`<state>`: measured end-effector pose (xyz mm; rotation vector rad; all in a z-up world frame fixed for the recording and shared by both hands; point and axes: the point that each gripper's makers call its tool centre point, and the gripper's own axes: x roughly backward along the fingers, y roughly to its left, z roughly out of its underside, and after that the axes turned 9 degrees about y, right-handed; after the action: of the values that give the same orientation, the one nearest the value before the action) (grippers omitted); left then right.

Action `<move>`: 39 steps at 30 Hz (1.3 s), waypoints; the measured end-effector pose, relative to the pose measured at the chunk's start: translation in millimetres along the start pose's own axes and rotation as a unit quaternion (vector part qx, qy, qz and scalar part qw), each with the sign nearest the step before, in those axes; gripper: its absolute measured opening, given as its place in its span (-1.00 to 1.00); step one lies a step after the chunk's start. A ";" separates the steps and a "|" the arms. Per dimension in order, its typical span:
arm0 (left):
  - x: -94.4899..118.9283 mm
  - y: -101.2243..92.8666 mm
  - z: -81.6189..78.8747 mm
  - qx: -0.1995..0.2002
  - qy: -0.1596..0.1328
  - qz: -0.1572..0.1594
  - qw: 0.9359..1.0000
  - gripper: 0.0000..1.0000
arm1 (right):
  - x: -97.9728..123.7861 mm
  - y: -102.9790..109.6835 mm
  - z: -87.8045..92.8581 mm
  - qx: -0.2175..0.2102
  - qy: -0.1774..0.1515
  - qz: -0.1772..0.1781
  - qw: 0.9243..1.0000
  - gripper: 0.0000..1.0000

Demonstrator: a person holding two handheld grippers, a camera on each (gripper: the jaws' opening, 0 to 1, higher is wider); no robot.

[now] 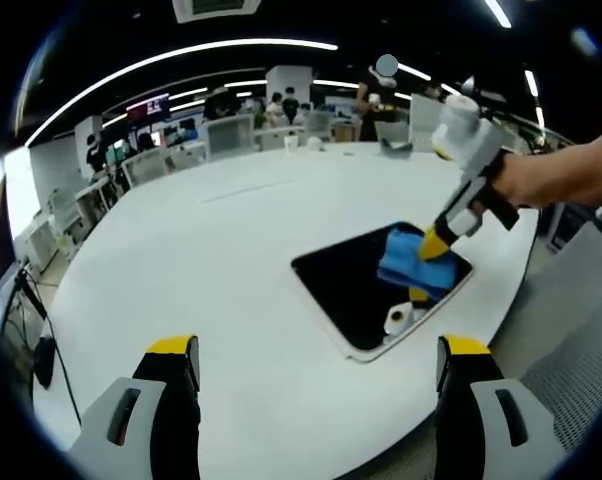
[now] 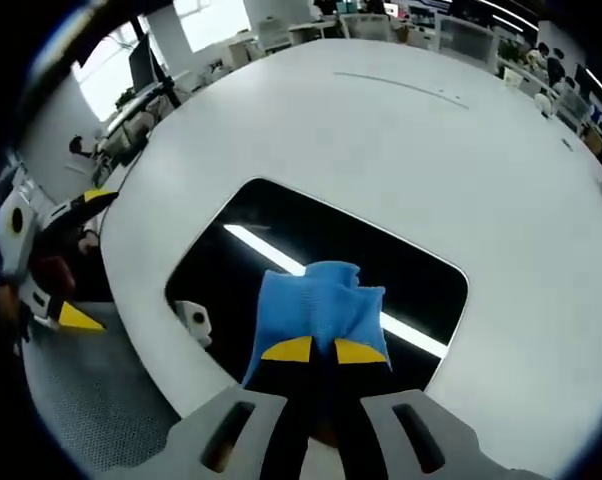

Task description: Wipe the mirror surface with the cleaning cloth until all visible marks leave the cleaned area.

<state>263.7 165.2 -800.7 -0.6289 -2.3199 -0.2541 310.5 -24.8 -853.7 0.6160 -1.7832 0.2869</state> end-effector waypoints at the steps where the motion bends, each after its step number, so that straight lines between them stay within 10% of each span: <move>1: 0.0 0.1 0.0 0.000 0.000 0.000 1.000 0.98 | 0.1 0.4 0.7 0.000 0.000 0.000 1.000 -0.99; 39: -0.1 -1.9 -1.4 -0.004 -0.003 0.003 1.000 0.98 | 9.3 17.1 35.4 -0.025 0.003 -0.025 0.999 -1.00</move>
<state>263.7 163.1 -799.8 -0.6421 -2.3235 -0.2599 270.5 -30.5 -853.6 0.6218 -1.7611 0.2102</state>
